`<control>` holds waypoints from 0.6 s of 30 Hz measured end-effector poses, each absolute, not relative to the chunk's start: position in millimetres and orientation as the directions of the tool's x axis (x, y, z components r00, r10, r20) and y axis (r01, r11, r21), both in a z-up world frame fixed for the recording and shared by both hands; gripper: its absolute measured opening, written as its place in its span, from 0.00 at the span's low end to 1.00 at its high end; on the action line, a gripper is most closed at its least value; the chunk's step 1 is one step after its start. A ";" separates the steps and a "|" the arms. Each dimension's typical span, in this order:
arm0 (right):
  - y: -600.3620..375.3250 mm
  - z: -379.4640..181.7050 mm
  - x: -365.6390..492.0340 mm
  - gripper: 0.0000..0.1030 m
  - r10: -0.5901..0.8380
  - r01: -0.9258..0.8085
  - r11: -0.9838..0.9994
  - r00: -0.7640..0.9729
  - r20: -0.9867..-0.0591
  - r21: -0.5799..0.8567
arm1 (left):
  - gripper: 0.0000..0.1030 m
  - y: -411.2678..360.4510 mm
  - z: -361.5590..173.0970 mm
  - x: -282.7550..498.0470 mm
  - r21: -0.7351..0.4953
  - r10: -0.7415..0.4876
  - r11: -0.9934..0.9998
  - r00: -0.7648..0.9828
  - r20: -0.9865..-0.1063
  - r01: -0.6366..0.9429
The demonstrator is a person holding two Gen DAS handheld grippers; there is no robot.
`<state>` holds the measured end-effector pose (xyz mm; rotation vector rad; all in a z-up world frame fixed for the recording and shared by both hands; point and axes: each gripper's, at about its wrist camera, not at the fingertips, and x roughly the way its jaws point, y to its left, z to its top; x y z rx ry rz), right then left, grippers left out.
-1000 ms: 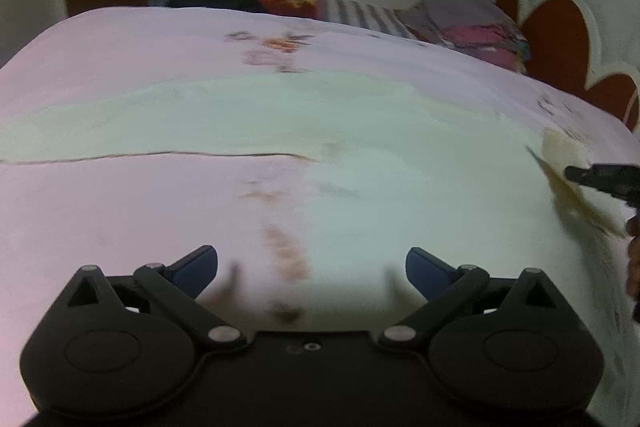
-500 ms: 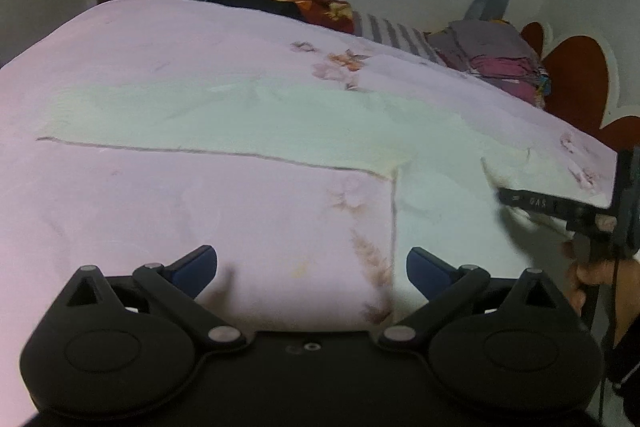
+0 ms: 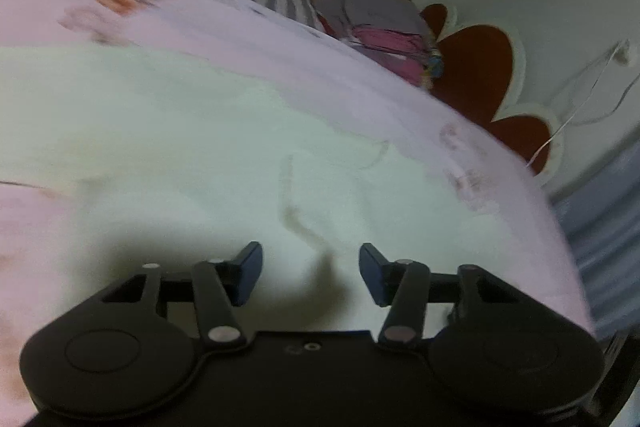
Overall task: Fold small clothes
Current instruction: 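Fold the held sleeve across the sweater body and open the right gripper, then grasp the other sleeve cuff with the left gripper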
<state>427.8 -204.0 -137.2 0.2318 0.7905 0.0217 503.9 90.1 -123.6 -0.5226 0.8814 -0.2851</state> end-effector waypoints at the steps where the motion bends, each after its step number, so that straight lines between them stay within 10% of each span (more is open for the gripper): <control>1: -211.5 -138.2 427.1 0.25 0.097 0.082 0.973 0.703 -0.705 0.216 | 0.43 82.2 -126.4 513.4 -0.547 -0.447 0.837 0.607 -0.657 0.025; 6: -243.8 -137.6 422.7 0.25 0.095 0.117 0.962 0.700 -0.708 0.245 | 0.03 58.9 -140.8 538.3 -0.511 -0.446 0.858 0.567 -0.692 0.051; 18: -244.0 -139.5 425.9 0.14 0.086 0.104 0.970 0.701 -0.708 0.221 | 0.03 133.8 -114.1 528.4 -0.417 -0.322 0.909 0.679 -0.660 0.025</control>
